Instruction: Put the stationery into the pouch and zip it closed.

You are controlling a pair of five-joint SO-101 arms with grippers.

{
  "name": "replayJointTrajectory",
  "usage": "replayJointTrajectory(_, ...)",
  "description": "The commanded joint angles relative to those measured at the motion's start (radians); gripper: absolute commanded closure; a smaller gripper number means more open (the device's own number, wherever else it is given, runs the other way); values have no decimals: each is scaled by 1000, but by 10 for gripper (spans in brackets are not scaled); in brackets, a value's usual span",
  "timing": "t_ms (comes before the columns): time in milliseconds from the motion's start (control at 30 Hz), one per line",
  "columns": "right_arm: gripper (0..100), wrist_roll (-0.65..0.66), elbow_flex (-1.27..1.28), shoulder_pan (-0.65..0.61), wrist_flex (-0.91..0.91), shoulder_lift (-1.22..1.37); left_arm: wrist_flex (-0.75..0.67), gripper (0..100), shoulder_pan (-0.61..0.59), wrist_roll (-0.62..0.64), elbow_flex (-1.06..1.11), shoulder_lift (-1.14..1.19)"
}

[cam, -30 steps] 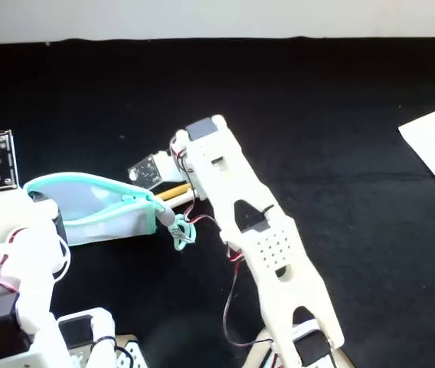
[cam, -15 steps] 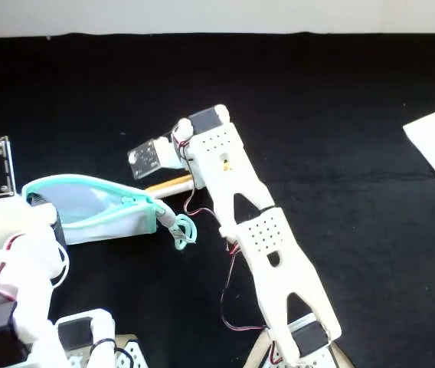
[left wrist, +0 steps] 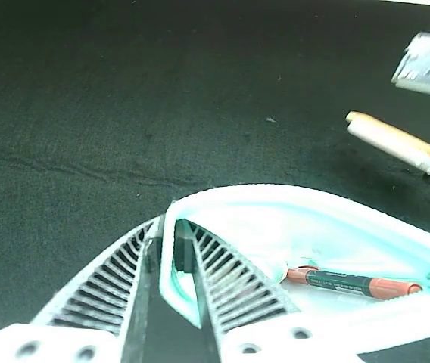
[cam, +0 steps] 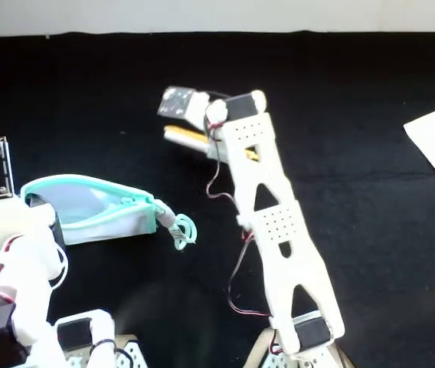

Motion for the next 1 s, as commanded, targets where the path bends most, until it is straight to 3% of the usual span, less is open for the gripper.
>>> replayJointTrajectory(0, 991, -110, -119, 12, 7, -154, 25, 993, 21, -5, 36, 16)
replayJointTrajectory(633, 991, -700, -117, -237, 7, -858, 25, 993, 21, -5, 36, 12)
replayJointTrajectory(967, 991, -1046, -116, -266, 7, -1118, 31, 993, 21, -5, 36, 12)
